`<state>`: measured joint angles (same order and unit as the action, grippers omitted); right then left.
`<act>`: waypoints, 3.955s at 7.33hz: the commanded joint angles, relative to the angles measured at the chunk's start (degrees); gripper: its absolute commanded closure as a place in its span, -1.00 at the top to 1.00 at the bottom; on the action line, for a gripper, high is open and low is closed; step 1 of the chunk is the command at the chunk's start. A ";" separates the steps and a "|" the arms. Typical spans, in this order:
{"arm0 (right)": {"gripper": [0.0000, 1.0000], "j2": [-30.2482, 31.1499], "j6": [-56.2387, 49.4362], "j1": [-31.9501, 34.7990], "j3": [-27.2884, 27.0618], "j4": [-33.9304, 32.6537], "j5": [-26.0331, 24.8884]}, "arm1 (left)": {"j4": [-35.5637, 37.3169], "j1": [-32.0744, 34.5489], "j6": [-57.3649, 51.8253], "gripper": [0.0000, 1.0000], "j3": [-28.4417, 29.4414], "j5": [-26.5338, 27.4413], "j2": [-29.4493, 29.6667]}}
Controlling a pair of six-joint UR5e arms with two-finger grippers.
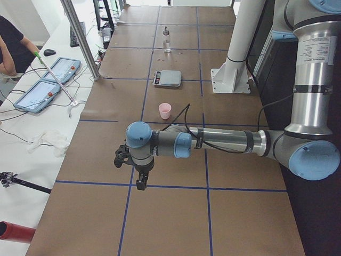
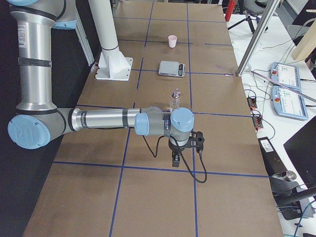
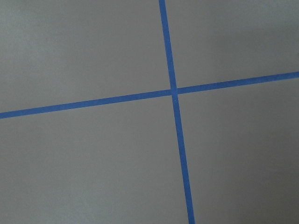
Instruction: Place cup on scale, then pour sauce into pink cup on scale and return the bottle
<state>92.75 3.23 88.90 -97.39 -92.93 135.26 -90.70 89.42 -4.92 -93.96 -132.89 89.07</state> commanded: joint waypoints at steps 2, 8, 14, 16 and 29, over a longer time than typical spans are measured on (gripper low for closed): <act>1.00 -0.29 0.02 0.05 -0.17 0.03 0.26 | 0.09 -0.03 0.09 1.00 0.00 -0.09 0.48; 1.00 -0.12 0.02 0.05 -2.62 -0.32 0.53 | -1.48 -2.84 9.14 1.00 -10.80 -0.09 5.67; 1.00 -0.56 0.28 -0.39 -3.69 1.53 1.93 | -13.83 -23.72 47.09 1.00 -15.11 1.72 8.84; 1.00 -0.82 0.45 -3.03 -2.55 1.70 1.67 | -15.47 -34.42 61.45 1.00 -15.12 13.11 11.71; 1.00 -1.17 0.90 -2.94 -2.81 1.70 2.02 | -15.56 -45.82 70.58 0.99 -12.58 15.12 9.71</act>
<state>91.58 4.13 85.95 -100.29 -91.23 137.29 -106.22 43.68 65.76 -107.42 -117.77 98.49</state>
